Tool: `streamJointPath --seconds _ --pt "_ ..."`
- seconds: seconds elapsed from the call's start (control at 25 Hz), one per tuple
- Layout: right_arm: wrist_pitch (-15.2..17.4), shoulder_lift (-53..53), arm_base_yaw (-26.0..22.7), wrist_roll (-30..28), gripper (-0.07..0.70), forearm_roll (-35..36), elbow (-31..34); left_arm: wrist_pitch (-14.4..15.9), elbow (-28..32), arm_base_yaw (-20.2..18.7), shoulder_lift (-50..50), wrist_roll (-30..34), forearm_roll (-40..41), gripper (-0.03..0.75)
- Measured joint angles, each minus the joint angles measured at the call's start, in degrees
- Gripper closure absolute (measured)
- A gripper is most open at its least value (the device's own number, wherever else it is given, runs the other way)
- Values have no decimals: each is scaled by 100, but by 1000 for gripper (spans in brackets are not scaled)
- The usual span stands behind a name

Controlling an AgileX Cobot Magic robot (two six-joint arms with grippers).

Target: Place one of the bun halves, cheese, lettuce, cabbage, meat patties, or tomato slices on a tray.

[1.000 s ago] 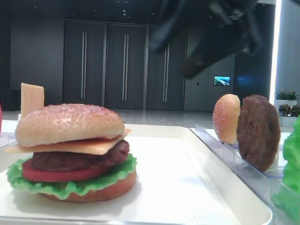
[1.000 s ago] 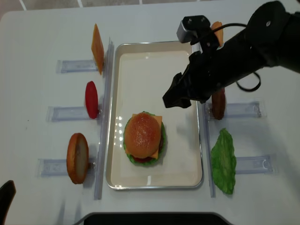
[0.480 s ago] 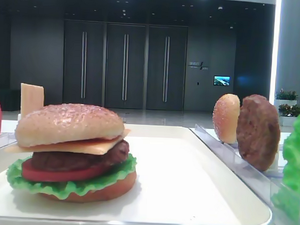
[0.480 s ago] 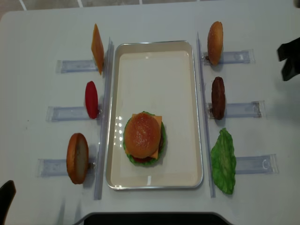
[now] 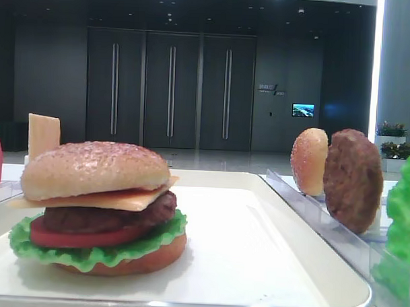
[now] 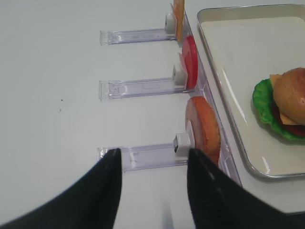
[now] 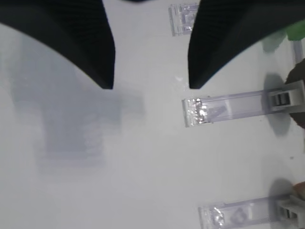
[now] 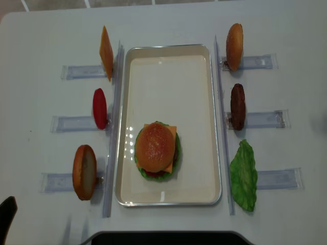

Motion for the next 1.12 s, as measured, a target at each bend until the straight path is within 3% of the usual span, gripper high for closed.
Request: streamJointPath --seconds 0.24,0.8,1.12 --pt "2 -1170 416 66 292 -24 317 0 0 0 0 0 0 370" --pt "129 -5735 429 157 295 -307 2752 0 0 0 0 0 0 374" --pt "162 -7382 429 150 335 -307 3542 0 0 0 0 0 0 412"
